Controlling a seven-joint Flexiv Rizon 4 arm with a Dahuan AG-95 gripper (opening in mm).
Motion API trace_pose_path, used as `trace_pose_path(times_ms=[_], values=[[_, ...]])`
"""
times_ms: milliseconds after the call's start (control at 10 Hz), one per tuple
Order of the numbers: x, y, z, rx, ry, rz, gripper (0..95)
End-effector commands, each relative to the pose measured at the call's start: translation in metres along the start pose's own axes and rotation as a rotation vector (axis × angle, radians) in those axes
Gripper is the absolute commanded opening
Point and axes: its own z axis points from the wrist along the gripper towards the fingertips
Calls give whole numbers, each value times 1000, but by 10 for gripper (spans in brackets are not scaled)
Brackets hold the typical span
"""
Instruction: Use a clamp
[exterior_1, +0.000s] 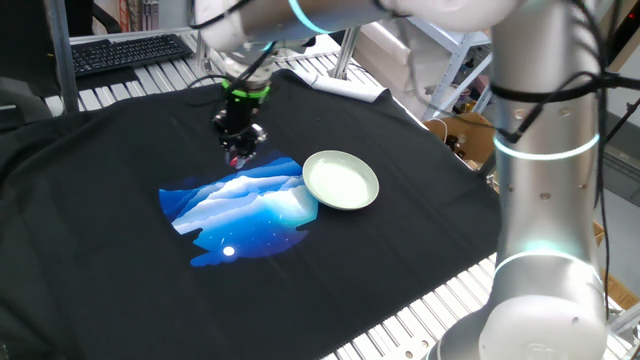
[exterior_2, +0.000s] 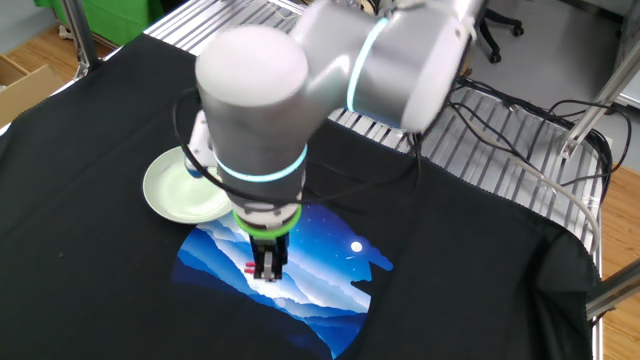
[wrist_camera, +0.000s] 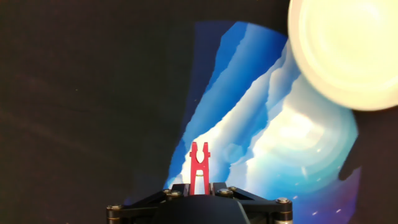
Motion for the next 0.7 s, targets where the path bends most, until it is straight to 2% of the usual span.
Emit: trace_pose_path(times_ms=[100, 500, 700], values=[[-1, -2, -5, -5, -3, -29, 0], [-6, -3, -24, -16, -7, -95, 0], [-8, -4, -30, -28, -22, -142, 0]])
